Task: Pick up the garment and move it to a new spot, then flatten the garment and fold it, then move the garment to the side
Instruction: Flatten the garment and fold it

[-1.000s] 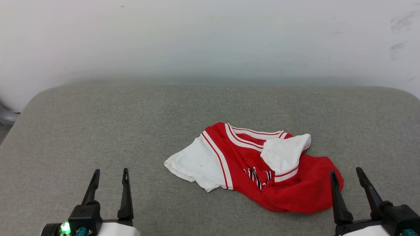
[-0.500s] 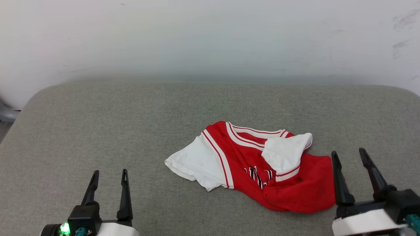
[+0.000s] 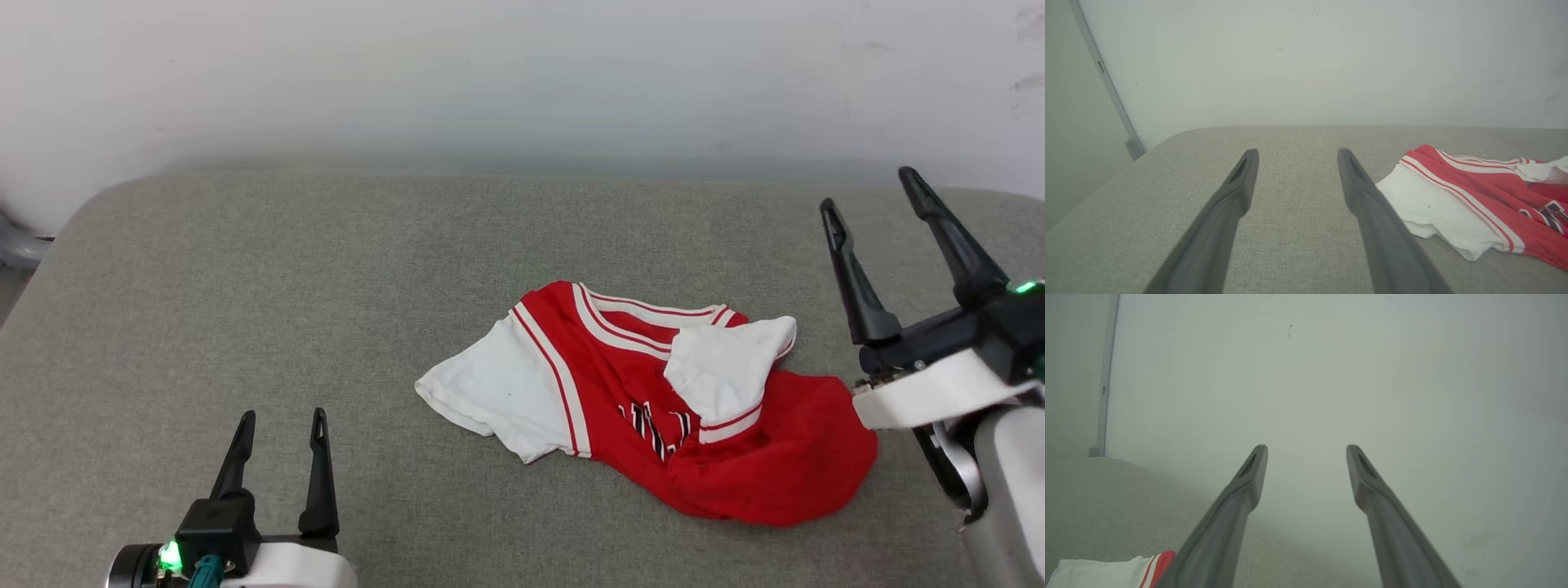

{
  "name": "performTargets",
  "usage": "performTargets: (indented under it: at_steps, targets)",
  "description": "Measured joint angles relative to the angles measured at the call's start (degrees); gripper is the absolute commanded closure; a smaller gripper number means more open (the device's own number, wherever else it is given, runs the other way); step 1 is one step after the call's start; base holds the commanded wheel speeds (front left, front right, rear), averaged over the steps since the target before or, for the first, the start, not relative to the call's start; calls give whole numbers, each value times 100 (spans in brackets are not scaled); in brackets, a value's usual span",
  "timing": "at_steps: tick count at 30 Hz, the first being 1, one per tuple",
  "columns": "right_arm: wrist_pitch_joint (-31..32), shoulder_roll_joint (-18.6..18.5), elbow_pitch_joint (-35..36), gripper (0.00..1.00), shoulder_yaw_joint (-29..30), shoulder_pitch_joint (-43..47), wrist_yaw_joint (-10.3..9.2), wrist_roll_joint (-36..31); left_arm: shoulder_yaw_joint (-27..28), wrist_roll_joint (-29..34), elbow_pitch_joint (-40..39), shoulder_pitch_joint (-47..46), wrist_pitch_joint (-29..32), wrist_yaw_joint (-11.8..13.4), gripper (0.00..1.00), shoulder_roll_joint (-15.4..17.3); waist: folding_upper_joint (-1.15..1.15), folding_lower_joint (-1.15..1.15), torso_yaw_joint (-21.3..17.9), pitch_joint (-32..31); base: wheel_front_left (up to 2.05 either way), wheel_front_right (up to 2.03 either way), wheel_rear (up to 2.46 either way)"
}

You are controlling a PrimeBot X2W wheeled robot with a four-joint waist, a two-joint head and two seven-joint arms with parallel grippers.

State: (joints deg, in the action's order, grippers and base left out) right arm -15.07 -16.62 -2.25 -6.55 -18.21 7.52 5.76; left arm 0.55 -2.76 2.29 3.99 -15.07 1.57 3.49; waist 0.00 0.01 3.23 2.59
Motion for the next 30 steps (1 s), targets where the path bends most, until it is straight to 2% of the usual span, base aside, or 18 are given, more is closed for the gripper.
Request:
performTargets:
  at_steps: [3, 7, 13, 16, 19, 23, 30]
  targets:
    - [381, -470, -361, 0, -641, -442, 0, 392, -15, 0, 20, -64, 0, 0, 0, -13, 0, 0, 19, 74, 0, 0, 0]
    - [1330, -1159, -520, 0, -1568, -1006, 0, 1063, -51, -1, 31, -121, 0, 1, 0, -27, 0, 0, 50, 176, 0, 0, 0]
    - [2958, -2101, -403, 0, -3039, -1608, 1, 2350, -146, -10, 44, -283, 0, 2, 0, -42, 0, 0, 132, 359, 0, 0, 0]
    - [3676, -2412, -308, 0, -3667, -1869, 1, 3004, -199, -36, 46, -369, 0, 2, 0, -51, 0, 0, 195, 468, 0, 0, 0]
    - [4228, -2646, -192, 0, -4253, -2115, 1, 3401, -232, -53, 60, -446, 0, 9, 0, -49, 0, 0, 278, 582, 0, 0, 0]
    - [4611, -2761, -190, 0, -4832, -2420, 1, 3677, -325, -123, 67, -530, 0, 51, 0, -51, 0, 0, 380, 768, 0, 0, 0]
    - [4740, -2749, -776, 0, -5675, -2853, 1, 3780, -576, -288, 93, -811, 0, 147, 0, -55, 0, 0, 583, 1186, 0, 0, 0]
